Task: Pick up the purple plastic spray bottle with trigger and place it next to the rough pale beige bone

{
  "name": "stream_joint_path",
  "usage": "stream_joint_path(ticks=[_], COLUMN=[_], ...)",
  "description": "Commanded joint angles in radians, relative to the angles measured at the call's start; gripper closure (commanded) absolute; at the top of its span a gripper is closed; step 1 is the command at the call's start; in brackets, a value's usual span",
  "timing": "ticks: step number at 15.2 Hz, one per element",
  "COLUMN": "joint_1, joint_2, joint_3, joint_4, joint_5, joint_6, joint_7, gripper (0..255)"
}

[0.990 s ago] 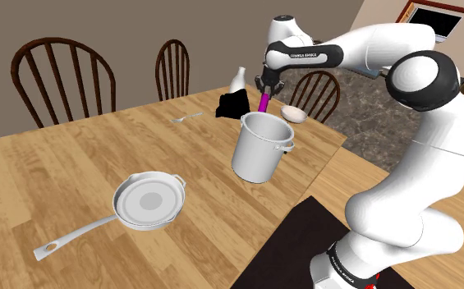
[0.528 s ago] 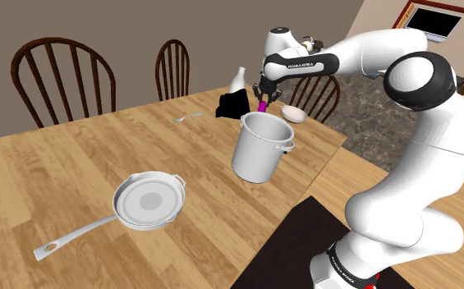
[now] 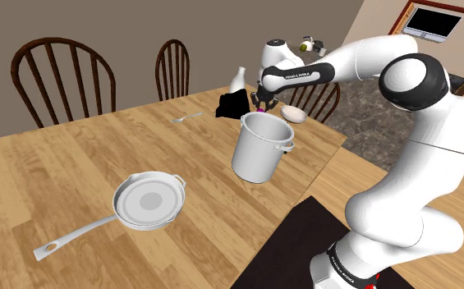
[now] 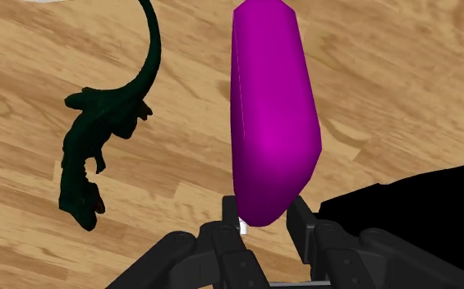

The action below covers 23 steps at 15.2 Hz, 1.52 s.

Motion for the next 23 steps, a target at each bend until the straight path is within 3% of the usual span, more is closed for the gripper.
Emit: stream_joint_path(ticks=[1,15,22,23], joint_1=[0.004,0.036,0.035,0.036], joint_2=[0.012,0.107,0.107,0.108], joint_3=[-0.006,-0.058,-0.057,-0.057], joint_4=[-0.011,-0.059,-0.059,-0.057], joint_5=[-0.014,-0.116,-0.116,-0.116], joint_6=[0.019,0.132,0.132,0.132], joint_7=[0.015,0.108,0.108,0.108], gripper=[255,255,255,0])
